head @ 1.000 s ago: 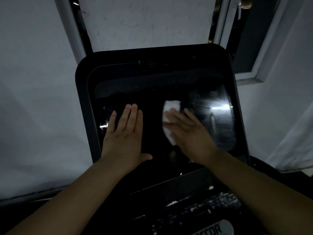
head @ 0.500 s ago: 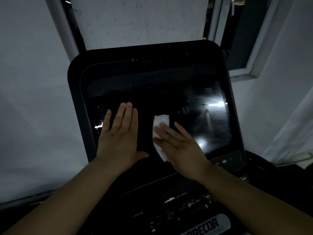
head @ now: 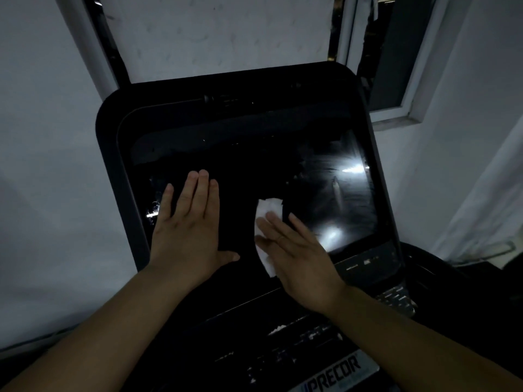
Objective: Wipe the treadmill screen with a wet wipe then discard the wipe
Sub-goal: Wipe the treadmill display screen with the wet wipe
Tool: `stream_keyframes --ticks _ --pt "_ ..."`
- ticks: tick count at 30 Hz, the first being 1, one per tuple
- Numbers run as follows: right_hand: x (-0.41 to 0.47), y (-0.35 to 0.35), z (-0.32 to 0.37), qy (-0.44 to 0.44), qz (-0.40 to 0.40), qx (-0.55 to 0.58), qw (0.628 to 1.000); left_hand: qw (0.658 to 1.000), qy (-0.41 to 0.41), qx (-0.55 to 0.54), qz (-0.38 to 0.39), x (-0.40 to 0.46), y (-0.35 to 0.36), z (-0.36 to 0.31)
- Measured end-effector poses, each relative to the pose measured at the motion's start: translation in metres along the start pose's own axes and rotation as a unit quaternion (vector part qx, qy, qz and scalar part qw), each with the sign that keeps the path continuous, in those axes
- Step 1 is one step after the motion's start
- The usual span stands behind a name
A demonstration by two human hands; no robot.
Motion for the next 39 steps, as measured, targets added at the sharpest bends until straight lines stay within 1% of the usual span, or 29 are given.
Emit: stream_keyframes --ticks 2,3,7,10,12,15,17,20,23,26,28,30,33,35,39 --pt "-0.005 -0.01 -0.009 -0.005 0.005 -0.012 1.0 1.0 0.001 -0.001 -0.003 0.0 0.0 0.0" --pt "-0.008 -0.017 -0.02 0.006 0.002 -0.022 1.0 1.0 0.002 0.0 -0.001 0.0 0.001 0.0" --pt "-0.024 -0.047 -0.067 0.08 -0.017 -0.07 0.994 1.0 0.001 0.007 0.002 0.001 0.002 0.0" --pt "-0.024 -0.047 -0.064 0.095 -0.026 -0.064 0.993 1.0 -0.001 0.007 0.003 0.001 0.001 -0.001" --pt "-0.018 -0.032 -0.041 0.078 -0.025 -0.04 0.996 1.0 -0.003 0.007 0.004 0.001 0.0 -0.001" --pt "-0.012 -0.004 -0.001 0.032 0.002 -0.002 0.999 1.0 -0.003 0.008 0.005 0.001 0.001 -0.001" --pt "-0.012 -0.001 0.007 0.011 0.01 0.002 1.0 1.0 -0.003 0.02 0.009 0.001 0.001 -0.001" --pt "-0.016 -0.018 -0.016 0.016 0.006 -0.013 1.0 1.0 -0.002 0.019 0.016 0.001 0.001 0.0" --pt "-0.024 -0.038 -0.052 0.061 -0.003 -0.042 0.997 1.0 -0.002 -0.005 -0.009 0.0 -0.005 -0.004" --pt "-0.014 -0.039 -0.055 0.077 -0.013 -0.044 0.996 1.0 0.014 -0.015 -0.015 0.006 -0.011 -0.02" --pt "-0.001 -0.028 -0.037 0.048 -0.008 -0.029 0.998 0.999 0.031 -0.016 -0.008 0.014 -0.013 -0.035" --pt "0.01 -0.017 -0.023 0.01 0.015 -0.017 1.0 0.999 0.041 -0.011 -0.002 0.02 -0.012 -0.044" --pt "0.019 -0.026 -0.035 -0.01 0.033 -0.03 0.999 0.999 0.043 -0.004 0.002 0.022 -0.007 -0.045" --pt "0.02 -0.041 -0.059 0.012 0.035 -0.047 0.998 0.999 0.045 0.0 0.005 0.022 -0.005 -0.044" --pt "0.02 -0.064 -0.102 0.085 0.032 -0.076 0.993 0.999 0.046 0.005 0.013 0.023 -0.004 -0.046"
Point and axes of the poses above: each hand's wrist, its own x-axis towards the middle knuckle, its own y-axis out of the palm, z = x × y, the point moved 6 cm from there along x, towards the middle knuckle, and after that the axes turned 13 degrees about x, right-handed, at the moved point
